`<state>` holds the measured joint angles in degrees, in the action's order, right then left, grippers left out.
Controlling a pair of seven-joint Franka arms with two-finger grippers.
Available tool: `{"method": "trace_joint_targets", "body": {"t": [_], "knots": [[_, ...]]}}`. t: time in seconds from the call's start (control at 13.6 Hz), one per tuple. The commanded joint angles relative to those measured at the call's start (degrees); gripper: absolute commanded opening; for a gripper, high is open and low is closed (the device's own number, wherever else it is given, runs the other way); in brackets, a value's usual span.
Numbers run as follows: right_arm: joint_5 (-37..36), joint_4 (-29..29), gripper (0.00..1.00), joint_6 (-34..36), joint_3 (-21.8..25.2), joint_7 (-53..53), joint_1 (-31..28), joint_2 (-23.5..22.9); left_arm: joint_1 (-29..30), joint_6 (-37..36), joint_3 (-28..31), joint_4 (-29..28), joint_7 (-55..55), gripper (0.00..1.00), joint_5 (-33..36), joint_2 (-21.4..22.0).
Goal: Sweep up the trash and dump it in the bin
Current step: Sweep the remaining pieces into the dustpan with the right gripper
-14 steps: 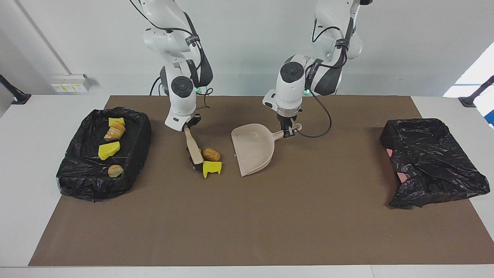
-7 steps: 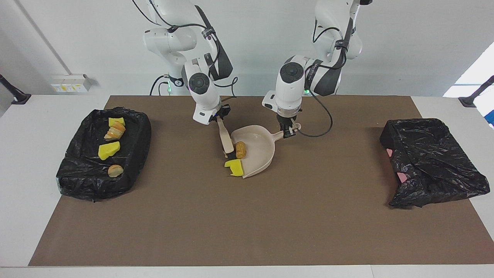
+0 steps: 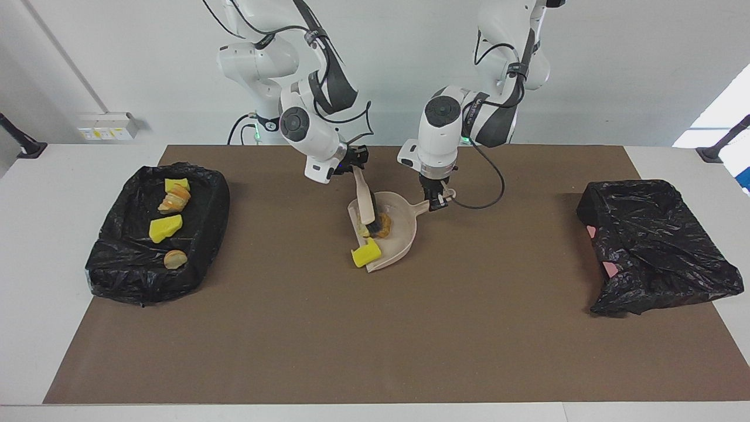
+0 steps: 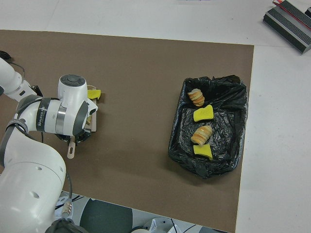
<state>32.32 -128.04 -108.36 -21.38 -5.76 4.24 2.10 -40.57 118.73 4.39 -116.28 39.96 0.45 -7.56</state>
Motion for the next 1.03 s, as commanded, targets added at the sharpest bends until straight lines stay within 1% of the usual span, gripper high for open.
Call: {"method": "trace_joint_targets", "body": {"t": [0.0,0.07,0.15,0.37,0.44,0.52,0.59,0.66,0.74,0.81,0.88,0.96], "knots": [[-9.4,5.1,0.00,5.2,-0.1,0.1,-3.8,1.0,-1.2,1.7,0.7,-1.1,-1.5,0.00,0.1,0.3],[-18.4,6.4,0.00,3.3,-0.2,1.4,-3.0,-0.1,-1.2,1.7,0.8,-1.1,-1.6,0.00,0.1,0.3],[-24.9,7.8,0.00,2.4,-0.3,2.0,-3.0,-1.6,-1.1,1.7,0.8,-1.1,-1.6,0.00,0.1,0.3],[-38.2,14.4,0.00,1.3,-0.3,2.2,-3.0,-11.6,-1.0,1.8,0.8,-1.1,-1.6,0.00,0.1,0.3],[-39.9,15.9,0.00,1.2,-0.4,3.7,-2.8,-13.9,-1.0,1.8,0.7,-1.1,-1.5,0.00,0.1,0.3],[-39.9,16.1,0.00,-0.2,-0.4,5.4,-1.5,-15.9,-1.0,1.8,0.8,-1.1,-1.6,0.00,0.1,0.3],[-39.6,15.2,0.00,-1.8,-0.5,8.0,0.6,-16.7,-1.0,1.8,0.7,-1.1,-1.6,0.00,0.1,0.3],[-38.8,14.5,0.00,-1.8,-0.5,10.2,1.8,-16.8,-1.1,1.8,0.7,-1.1,-1.6,0.00,0.1,0.3],[-37.3,13.9,0.00,-1.3,-0.6,10.9,1.8,-16.7,-1.2,1.8,0.8,-1.1,-1.6,0.00,0.1,0.3],[-33.4,13.4,0.00,-1.2,-0.6,11.0,1.7,-16.5,-1.2,1.8,0.7,-1.1,-1.7,0.00,0.1,0.3],[-29.4,13.5,0.00,0.2,-0.6,11.0,2.0,-16.2,-1.2,1.8,0.7,-1.1,-1.7,0.00,0.1,0.3],[-26.8,14.3,0.00,2.2,-0.9,11.2,2.3,-16.0,-1.2,1.9,0.7,-1.1,-1.6,0.00,0.1,0.3]]}}
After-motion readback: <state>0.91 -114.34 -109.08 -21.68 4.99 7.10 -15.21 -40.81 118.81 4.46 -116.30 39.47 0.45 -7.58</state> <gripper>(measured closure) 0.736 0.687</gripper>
